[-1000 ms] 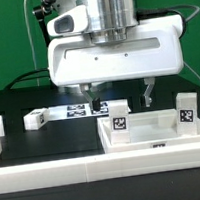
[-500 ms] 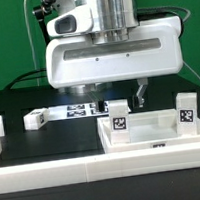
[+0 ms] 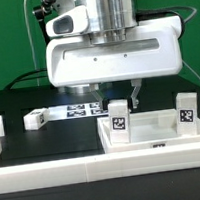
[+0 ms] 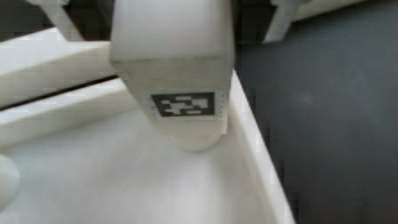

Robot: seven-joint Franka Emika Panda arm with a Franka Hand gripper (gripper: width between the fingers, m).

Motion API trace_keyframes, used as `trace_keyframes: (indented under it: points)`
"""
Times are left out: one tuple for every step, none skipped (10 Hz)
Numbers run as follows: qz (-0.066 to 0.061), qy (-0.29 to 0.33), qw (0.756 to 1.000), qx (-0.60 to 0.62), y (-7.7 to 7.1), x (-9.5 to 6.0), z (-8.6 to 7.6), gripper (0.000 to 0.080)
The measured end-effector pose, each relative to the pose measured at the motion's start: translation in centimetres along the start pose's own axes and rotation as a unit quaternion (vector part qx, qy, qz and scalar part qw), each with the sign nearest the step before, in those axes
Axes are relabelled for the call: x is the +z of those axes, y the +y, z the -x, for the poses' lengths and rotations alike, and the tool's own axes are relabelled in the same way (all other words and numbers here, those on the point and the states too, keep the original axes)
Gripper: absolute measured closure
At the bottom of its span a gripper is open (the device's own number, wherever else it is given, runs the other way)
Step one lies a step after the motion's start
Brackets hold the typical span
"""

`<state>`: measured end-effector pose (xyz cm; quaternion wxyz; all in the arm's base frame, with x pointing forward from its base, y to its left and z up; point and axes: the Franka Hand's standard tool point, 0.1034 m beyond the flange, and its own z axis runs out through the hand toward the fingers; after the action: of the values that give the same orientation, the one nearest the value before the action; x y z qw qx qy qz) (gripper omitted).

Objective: Assemble square table

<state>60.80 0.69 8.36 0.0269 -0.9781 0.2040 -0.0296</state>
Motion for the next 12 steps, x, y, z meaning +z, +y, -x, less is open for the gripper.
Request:
trace_keyframes:
  points:
    - [-0.005, 0.009, 0.998, 0.058, 0.14, 0.05, 0.09, 0.0512]
    - [-0.005, 0.014, 0.995, 0.103, 0.11, 0.04, 0.19, 0.0512]
    - [-0.005, 0.015, 0.986, 0.168, 0.14, 0.06, 0.21, 0.0512]
    - [-0.005, 0.018, 0.976, 0.218, 0.16, 0.08, 0.24, 0.0512]
    - [-0.005, 0.018, 0.967, 0.254, 0.17, 0.08, 0.26, 0.0511]
    - [-0.006, 0.018, 0.948, 0.316, 0.22, 0.09, 0.25, 0.0511]
    - [-0.008, 0.017, 0.930, 0.367, 0.24, 0.10, 0.28, 0.0511]
    - [-0.008, 0.017, 0.915, 0.403, 0.24, 0.10, 0.30, 0.0511]
    - [-0.009, 0.016, 0.892, 0.452, 0.23, 0.09, 0.34, 0.0511]
    - [-0.010, 0.015, 0.877, 0.480, 0.24, 0.10, 0.34, 0.0511]
    - [-0.013, 0.013, 0.859, 0.512, 0.29, 0.11, 0.31, 0.0511]
    - [-0.019, 0.012, 0.848, 0.530, 0.30, 0.11, 0.17, 0.0511]
